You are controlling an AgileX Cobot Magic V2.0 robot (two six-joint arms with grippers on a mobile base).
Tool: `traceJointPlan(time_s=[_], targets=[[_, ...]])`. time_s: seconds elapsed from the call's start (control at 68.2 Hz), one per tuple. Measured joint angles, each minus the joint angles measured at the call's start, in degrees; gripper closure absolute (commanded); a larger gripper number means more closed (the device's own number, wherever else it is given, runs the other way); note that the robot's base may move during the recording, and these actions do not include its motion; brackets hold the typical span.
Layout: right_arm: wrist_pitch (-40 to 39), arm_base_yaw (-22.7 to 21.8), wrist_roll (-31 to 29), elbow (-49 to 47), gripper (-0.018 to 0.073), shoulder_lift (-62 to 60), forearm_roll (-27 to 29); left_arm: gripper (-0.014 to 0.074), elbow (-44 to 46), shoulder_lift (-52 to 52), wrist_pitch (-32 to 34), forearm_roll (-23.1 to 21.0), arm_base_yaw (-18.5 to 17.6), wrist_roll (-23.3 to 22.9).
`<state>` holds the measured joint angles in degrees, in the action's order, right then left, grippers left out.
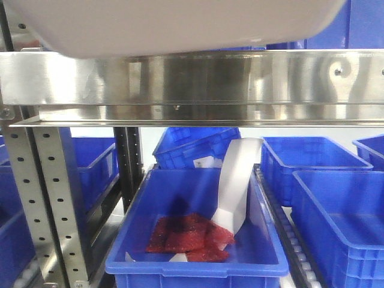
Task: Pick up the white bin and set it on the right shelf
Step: 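Lower the white bin onto the upper roller shelf with both grippers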
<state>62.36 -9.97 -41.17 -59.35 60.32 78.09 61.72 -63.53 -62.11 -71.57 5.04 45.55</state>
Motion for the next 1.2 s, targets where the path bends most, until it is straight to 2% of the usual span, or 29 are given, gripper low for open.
traceJointPlan(time_s=[0.205,0.426,0.587,0.792,1.203], targets=[[-0.21,0.0,0.0,-5.44,0.022,7.95,2.17,0.0335,8.25,-10.02,-0.06,-1.43,-1.58,1.7],[-4.68,1.79,0.0,-10.32,0.022,16.18,2.31,0.0335,17.74,-20.12,4.43,-1.43,-5.0,1.95],[-6.45,2.41,0.0,-14.67,0.022,21.77,4.93,0.0335,22.31,-25.24,6.39,-3.06,-5.39,1.94],[-6.95,2.55,0.0,-19.52,0.022,27.98,10.36,0.0335,24.11,-28.43,10.86,-7.73,-6.0,2.05],[-7.91,3.4,0.0,-20.28,0.0216,34.34,10.99,0.0332,24.11,-32.94,16.79,-9.91,-6.81,2.05]])
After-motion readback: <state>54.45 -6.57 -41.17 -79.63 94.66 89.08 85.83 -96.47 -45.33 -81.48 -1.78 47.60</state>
